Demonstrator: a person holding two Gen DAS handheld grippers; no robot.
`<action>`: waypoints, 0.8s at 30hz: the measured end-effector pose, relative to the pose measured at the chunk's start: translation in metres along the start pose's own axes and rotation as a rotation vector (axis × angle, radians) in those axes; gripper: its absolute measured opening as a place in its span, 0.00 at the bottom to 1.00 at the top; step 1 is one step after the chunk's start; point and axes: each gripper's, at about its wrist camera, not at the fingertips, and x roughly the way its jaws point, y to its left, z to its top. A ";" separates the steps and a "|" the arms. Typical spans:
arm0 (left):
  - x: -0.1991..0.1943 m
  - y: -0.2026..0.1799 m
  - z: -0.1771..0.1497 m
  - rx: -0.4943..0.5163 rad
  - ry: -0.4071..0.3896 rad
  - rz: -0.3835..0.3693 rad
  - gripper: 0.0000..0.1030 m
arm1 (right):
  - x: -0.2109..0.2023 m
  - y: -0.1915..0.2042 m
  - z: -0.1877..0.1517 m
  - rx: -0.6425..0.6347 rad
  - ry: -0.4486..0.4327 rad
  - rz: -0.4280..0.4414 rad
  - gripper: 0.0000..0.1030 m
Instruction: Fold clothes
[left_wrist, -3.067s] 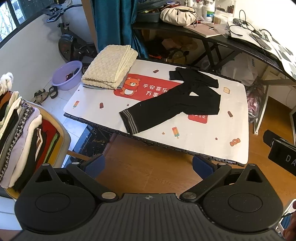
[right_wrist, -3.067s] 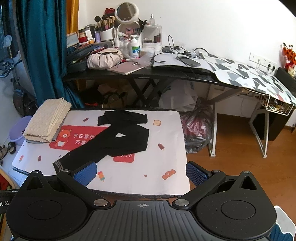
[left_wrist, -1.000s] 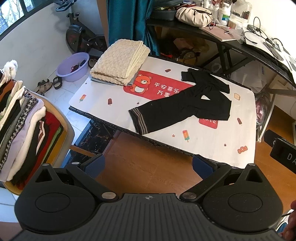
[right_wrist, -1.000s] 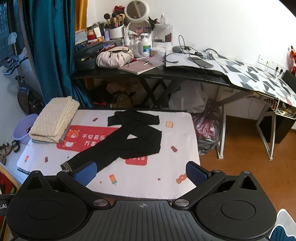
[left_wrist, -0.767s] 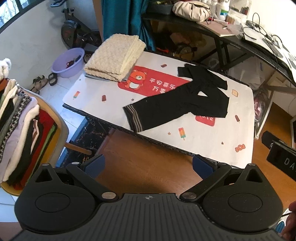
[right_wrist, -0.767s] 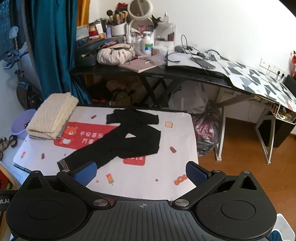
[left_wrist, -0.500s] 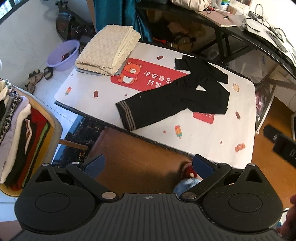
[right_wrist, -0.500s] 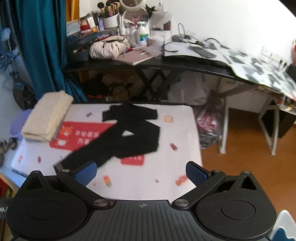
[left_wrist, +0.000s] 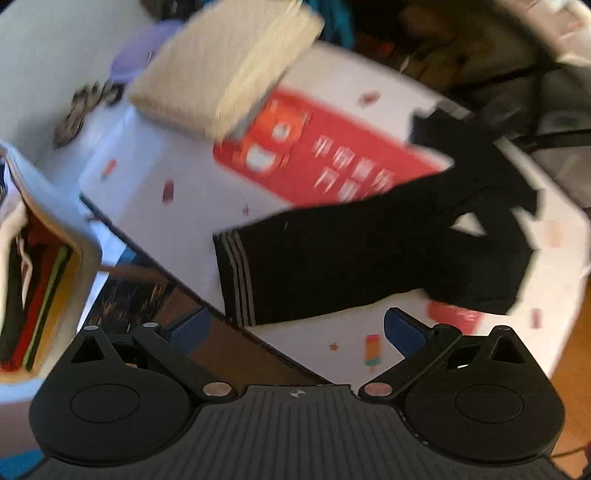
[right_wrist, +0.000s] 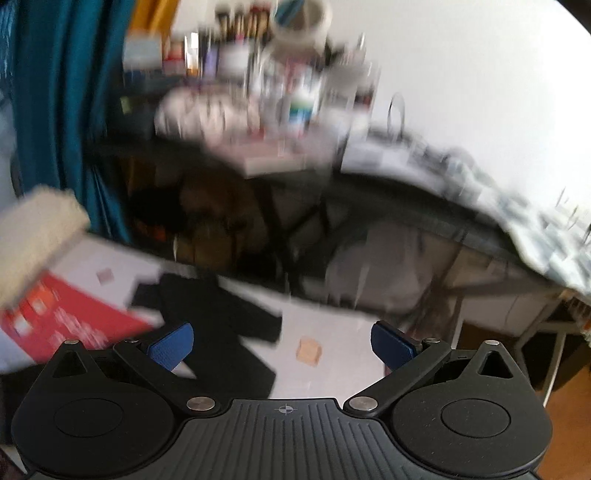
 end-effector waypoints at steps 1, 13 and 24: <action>0.015 -0.008 0.003 0.011 0.007 0.025 0.99 | 0.019 0.000 -0.005 0.013 0.046 0.014 0.99; 0.132 -0.028 -0.002 0.016 0.151 0.060 0.99 | 0.157 0.016 -0.080 0.014 0.306 0.008 0.99; 0.163 -0.015 -0.018 0.059 0.093 -0.035 1.00 | 0.175 0.057 -0.079 -0.117 0.229 0.098 0.99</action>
